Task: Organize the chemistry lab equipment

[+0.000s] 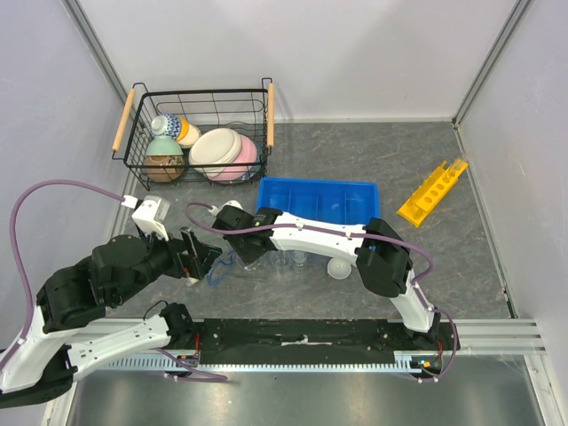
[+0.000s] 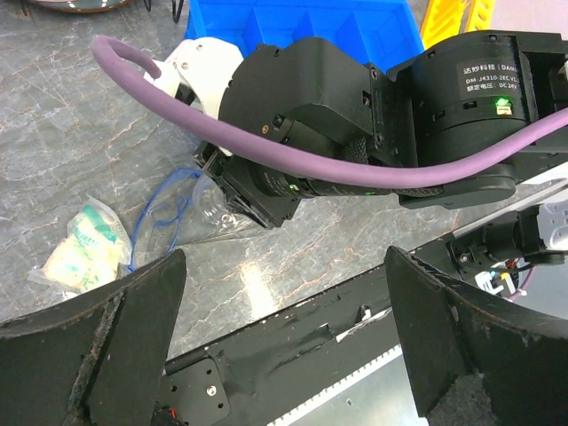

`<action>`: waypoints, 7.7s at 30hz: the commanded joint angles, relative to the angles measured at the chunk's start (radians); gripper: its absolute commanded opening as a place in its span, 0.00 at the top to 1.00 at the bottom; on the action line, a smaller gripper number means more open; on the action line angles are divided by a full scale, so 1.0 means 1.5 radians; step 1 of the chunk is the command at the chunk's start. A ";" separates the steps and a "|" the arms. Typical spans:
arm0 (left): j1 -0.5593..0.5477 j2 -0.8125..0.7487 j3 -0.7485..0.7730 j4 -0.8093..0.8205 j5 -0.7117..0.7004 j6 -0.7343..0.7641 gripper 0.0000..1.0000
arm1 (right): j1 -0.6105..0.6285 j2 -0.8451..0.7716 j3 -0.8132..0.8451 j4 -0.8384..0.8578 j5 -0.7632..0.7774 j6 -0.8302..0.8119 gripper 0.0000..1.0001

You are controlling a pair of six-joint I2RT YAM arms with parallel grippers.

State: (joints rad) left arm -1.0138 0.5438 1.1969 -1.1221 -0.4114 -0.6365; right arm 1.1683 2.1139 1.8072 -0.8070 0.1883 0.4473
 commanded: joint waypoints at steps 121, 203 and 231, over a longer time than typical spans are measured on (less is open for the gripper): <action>0.001 0.377 -0.170 0.372 0.219 0.072 0.02 | -0.543 -0.174 -0.182 -0.003 0.070 -0.007 0.71; 0.123 0.597 -0.162 0.363 0.190 0.066 0.46 | -0.425 -0.518 -0.250 -0.054 0.102 -0.037 0.52; 0.121 0.542 -0.129 0.254 0.160 0.054 0.98 | -0.424 -0.559 -0.275 -0.056 0.105 -0.035 0.53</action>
State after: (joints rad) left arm -0.8326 1.4567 0.9310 -0.6426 -0.1299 -0.5571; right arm 0.5282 1.3113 1.3930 -0.9066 0.3305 0.3958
